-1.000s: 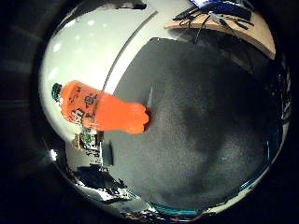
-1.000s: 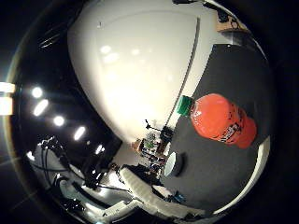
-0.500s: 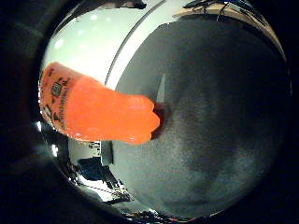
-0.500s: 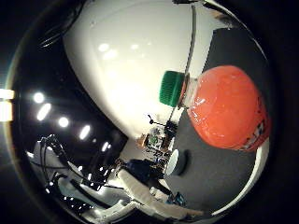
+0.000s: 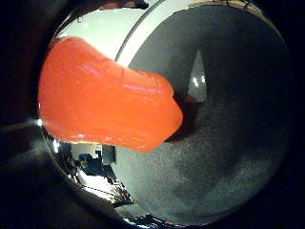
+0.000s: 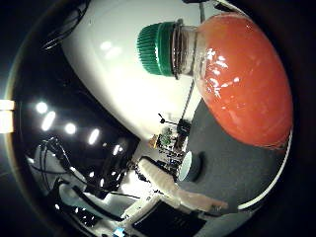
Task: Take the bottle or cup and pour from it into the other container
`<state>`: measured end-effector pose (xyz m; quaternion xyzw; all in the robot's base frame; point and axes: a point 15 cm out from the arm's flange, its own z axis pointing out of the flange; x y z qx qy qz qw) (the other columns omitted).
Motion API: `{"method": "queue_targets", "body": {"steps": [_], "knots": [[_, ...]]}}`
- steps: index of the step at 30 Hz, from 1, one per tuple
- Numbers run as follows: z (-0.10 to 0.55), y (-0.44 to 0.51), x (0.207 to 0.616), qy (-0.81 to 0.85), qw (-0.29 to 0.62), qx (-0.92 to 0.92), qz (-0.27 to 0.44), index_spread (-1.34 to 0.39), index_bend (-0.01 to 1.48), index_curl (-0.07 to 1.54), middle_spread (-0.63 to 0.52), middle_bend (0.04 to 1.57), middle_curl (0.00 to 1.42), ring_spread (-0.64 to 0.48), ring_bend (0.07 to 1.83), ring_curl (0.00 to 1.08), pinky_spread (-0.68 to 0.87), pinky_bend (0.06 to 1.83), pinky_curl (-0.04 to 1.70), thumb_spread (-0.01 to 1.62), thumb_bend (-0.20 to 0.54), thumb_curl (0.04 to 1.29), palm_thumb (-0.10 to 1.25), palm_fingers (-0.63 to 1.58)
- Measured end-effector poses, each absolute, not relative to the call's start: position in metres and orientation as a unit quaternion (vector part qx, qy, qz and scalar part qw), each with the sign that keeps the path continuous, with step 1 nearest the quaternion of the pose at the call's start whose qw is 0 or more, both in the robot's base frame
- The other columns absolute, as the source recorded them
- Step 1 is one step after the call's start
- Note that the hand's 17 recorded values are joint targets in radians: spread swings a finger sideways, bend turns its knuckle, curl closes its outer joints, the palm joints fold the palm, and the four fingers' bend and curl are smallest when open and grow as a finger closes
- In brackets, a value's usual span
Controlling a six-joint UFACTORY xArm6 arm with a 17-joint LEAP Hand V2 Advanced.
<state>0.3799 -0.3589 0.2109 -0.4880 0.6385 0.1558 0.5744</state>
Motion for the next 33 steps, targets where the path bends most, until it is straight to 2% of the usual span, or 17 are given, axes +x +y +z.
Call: {"method": "queue_targets", "body": {"steps": [5,7,13,16,21,26,33], "knots": [[0.208,-0.347,0.380,0.638,0.566,-0.495,0.169,-0.19,0.17,0.27,-0.03,0.41,0.38,0.02,0.86,0.28,0.22,1.05,-0.01,0.98,-0.020,0.32,0.51,0.46],[0.206,-0.344,0.379,0.638,0.560,-0.498,0.175,-0.19,0.17,0.28,-0.04,0.47,0.40,-0.02,0.94,0.30,0.13,1.10,-0.01,0.98,-0.016,0.32,0.56,0.57],[0.212,-0.342,0.378,0.639,0.553,-0.505,0.174,-0.23,0.19,0.31,-0.09,0.65,0.48,-0.12,1.10,0.36,-0.23,1.28,0.02,1.00,-0.014,0.37,0.71,1.01],[0.216,-0.338,0.382,0.636,0.552,-0.511,0.175,-0.25,0.29,0.39,-0.10,0.76,0.54,-0.14,1.11,0.40,-0.34,1.31,0.09,0.98,-0.011,0.41,0.79,1.20],[0.223,-0.325,0.382,0.625,0.556,-0.510,0.200,-0.24,0.54,0.54,-0.08,1.01,0.61,-0.15,1.18,0.46,-0.31,1.37,0.21,0.88,-0.021,0.48,0.86,1.30],[0.231,-0.309,0.379,0.614,0.555,-0.506,0.244,-0.18,0.91,0.69,-0.06,1.19,0.65,-0.16,1.29,0.53,-0.23,1.48,0.32,0.84,-0.020,0.54,0.91,1.25],[0.242,-0.305,0.383,0.611,0.550,-0.516,0.241,-0.17,1.14,0.75,-0.09,1.35,0.70,-0.19,1.39,0.63,-0.18,1.58,0.44,0.74,-0.013,0.65,1.03,1.13]]}}
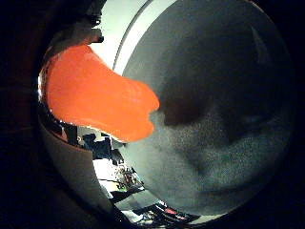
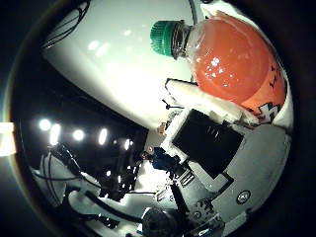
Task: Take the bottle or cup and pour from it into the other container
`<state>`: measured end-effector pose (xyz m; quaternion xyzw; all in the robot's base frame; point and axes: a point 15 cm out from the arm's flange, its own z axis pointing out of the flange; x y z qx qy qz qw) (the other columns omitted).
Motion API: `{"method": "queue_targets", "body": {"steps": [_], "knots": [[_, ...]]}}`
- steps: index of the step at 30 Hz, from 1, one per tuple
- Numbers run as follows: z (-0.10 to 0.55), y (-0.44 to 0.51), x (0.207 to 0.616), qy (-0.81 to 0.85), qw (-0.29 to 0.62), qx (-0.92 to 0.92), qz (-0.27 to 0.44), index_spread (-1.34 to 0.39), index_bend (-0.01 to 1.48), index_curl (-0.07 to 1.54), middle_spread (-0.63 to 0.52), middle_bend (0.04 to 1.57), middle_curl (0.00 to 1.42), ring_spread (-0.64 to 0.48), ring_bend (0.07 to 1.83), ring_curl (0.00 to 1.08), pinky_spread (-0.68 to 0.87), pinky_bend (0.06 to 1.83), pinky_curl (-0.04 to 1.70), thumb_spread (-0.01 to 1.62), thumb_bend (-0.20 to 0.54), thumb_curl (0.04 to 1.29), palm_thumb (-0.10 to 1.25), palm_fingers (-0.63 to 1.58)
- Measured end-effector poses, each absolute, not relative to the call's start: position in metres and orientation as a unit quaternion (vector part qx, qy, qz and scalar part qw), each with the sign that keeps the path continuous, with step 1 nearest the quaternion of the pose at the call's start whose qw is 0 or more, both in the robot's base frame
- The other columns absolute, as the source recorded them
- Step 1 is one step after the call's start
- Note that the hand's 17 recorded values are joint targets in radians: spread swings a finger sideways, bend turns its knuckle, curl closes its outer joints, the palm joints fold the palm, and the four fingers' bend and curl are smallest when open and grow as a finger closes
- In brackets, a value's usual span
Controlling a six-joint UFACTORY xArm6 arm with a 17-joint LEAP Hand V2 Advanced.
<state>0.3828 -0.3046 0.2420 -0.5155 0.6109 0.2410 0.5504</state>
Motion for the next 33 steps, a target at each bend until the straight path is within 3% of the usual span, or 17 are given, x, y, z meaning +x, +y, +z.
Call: {"method": "queue_targets", "body": {"steps": [13,26,33], "knots": [[0.312,-0.269,0.375,0.598,0.492,-0.599,0.205,-0.17,1.20,0.76,-0.09,1.39,0.71,-0.19,1.42,0.70,-0.16,1.50,0.66,0.53,-0.019,0.83,1.08,1.10],[0.369,-0.160,0.348,0.567,0.346,-0.724,0.186,-0.17,1.21,0.76,-0.09,1.39,0.72,-0.18,1.43,0.71,-0.20,1.35,0.88,0.46,-0.020,0.91,1.09,1.10],[0.373,-0.118,0.340,0.575,0.221,-0.770,0.165,-0.17,1.20,0.76,-0.09,1.38,0.73,-0.18,1.42,0.71,-0.21,1.29,0.99,0.44,-0.020,0.93,1.08,1.11]]}}
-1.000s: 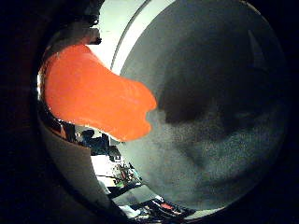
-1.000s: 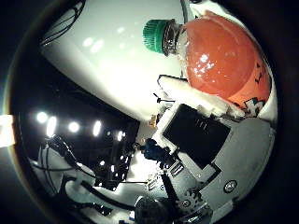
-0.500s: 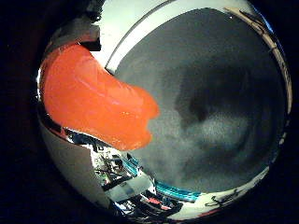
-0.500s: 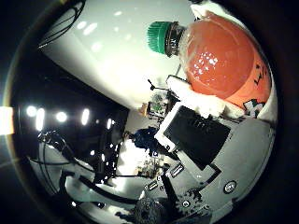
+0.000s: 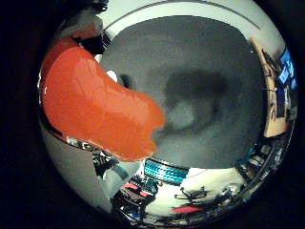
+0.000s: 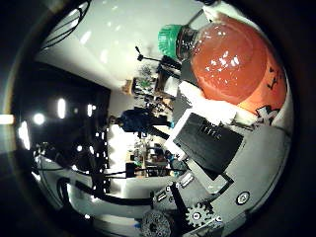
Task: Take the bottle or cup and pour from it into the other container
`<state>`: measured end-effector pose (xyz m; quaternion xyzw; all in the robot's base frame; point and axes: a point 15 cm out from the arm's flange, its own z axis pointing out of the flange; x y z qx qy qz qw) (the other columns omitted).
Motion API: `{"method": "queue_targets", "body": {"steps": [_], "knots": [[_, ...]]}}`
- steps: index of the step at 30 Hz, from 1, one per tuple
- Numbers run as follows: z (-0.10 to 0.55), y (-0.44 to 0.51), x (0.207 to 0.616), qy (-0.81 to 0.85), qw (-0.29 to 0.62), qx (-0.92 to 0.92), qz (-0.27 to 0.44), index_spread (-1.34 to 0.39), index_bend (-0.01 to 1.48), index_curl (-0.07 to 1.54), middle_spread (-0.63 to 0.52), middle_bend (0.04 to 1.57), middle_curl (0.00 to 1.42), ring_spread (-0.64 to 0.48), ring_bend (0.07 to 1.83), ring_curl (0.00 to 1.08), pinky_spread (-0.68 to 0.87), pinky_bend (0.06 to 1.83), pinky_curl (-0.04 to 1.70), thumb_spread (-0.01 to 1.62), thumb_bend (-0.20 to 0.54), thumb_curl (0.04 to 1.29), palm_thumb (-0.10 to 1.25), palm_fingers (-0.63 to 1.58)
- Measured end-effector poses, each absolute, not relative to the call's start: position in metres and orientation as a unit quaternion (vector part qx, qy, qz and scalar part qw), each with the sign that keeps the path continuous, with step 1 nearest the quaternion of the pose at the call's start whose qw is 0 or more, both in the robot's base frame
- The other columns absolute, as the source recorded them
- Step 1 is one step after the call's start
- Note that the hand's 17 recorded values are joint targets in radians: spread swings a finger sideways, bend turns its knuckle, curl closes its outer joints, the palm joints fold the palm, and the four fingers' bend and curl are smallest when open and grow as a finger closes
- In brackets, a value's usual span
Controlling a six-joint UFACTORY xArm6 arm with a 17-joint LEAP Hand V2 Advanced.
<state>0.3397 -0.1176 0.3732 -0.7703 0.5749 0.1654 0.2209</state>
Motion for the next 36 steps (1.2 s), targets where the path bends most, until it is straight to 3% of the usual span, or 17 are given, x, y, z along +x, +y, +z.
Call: {"method": "queue_targets", "body": {"steps": [10,36], "knots": [[0.379,-0.064,0.338,0.560,0.047,-0.823,0.082,-0.18,1.19,0.76,-0.09,1.37,0.74,-0.18,1.42,0.71,-0.23,1.23,1.09,0.42,-0.021,0.95,1.08,1.12],[0.358,0.035,0.354,0.483,-0.246,-0.835,-0.090,-0.18,1.19,0.76,-0.10,1.38,0.73,-0.20,1.37,0.76,-0.24,1.19,1.16,0.43,-0.021,0.96,1.05,1.13]]}}
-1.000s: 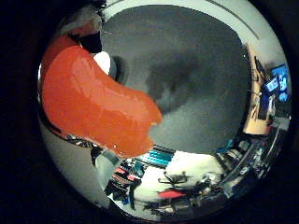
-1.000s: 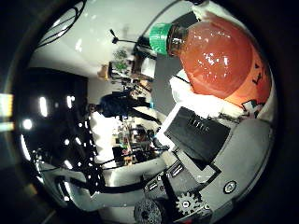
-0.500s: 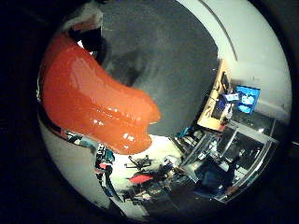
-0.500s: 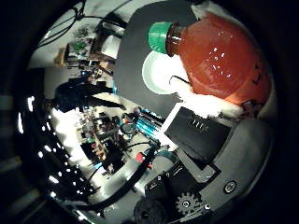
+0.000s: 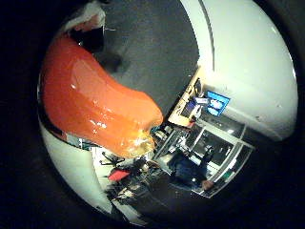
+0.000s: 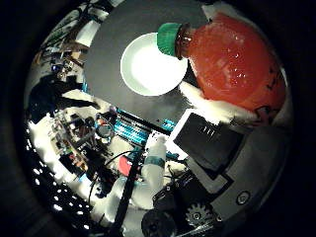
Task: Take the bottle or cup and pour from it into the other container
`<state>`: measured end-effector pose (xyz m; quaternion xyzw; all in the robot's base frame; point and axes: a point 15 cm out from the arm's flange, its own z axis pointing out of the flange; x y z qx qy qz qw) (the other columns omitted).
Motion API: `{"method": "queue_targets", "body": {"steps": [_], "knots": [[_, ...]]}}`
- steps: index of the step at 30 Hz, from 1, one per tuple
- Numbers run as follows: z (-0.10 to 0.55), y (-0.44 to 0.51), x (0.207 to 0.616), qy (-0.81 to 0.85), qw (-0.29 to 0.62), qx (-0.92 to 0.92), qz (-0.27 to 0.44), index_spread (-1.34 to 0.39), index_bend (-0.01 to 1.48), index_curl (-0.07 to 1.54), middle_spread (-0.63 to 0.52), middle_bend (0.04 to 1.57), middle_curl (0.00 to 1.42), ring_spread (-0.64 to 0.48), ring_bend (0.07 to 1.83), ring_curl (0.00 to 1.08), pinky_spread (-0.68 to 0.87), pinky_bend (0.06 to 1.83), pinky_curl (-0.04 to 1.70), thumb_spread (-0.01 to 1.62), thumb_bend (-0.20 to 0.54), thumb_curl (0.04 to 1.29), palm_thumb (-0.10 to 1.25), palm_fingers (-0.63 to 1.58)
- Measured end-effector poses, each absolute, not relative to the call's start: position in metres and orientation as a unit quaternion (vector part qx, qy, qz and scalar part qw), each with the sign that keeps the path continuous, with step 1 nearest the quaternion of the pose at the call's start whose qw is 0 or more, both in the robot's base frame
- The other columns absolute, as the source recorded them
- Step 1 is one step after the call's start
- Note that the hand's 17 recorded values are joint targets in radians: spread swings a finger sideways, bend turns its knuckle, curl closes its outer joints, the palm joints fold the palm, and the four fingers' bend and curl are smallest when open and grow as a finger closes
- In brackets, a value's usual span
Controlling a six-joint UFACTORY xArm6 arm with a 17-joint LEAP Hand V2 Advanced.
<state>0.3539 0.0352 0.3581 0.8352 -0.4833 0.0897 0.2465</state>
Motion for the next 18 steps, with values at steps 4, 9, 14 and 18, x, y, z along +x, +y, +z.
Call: {"method": "queue_targets", "body": {"steps": [4,9,14,18], "knots": [[0.350,0.050,0.356,-0.462,0.282,0.834,0.110,-0.18,1.19,0.76,-0.10,1.38,0.74,-0.21,1.36,0.77,-0.24,1.19,1.16,0.43,-0.021,0.96,1.05,1.13],[0.336,0.059,0.356,-0.441,0.328,0.828,0.116,-0.18,1.19,0.75,-0.10,1.38,0.74,-0.22,1.35,0.78,-0.24,1.19,1.16,0.44,-0.023,0.96,1.04,1.13],[0.332,0.066,0.360,-0.430,0.350,0.821,0.133,-0.18,1.19,0.75,-0.10,1.38,0.74,-0.22,1.35,0.79,-0.23,1.20,1.15,0.44,-0.021,0.96,1.04,1.13],[0.330,0.076,0.356,-0.422,0.362,0.819,0.141,-0.19,1.19,0.76,-0.10,1.38,0.74,-0.22,1.34,0.79,-0.23,1.21,1.14,0.45,-0.021,0.96,1.04,1.13]]}}
